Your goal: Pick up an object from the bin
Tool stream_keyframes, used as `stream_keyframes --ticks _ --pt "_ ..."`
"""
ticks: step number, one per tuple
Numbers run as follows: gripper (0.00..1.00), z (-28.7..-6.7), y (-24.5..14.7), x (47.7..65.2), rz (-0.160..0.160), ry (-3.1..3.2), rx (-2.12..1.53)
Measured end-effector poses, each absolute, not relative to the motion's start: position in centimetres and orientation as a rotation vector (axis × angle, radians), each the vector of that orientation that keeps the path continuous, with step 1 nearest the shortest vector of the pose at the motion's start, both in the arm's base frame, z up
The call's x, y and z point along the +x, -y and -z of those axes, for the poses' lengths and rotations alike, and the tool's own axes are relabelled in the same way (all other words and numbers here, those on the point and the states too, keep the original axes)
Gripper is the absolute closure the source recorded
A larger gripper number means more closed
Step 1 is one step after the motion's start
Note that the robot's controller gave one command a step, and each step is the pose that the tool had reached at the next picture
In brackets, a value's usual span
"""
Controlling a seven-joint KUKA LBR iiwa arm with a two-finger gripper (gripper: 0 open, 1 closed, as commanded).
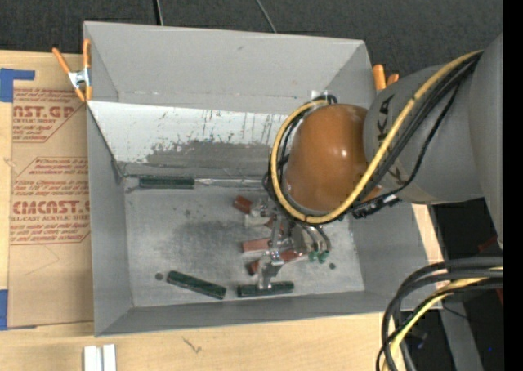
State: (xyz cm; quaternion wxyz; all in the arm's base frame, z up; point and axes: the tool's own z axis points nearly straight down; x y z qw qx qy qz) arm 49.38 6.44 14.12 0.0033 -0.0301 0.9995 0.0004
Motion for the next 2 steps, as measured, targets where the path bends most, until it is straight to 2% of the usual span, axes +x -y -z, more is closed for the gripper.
stream_keyframes --ticks 1,2 --pt "1.00 -7.65 -2.20 51.48 -0.002 -3.102 -0.373" --pt "1.00 -7.65 -2.20 51.48 -0.002 -3.102 -0.373"
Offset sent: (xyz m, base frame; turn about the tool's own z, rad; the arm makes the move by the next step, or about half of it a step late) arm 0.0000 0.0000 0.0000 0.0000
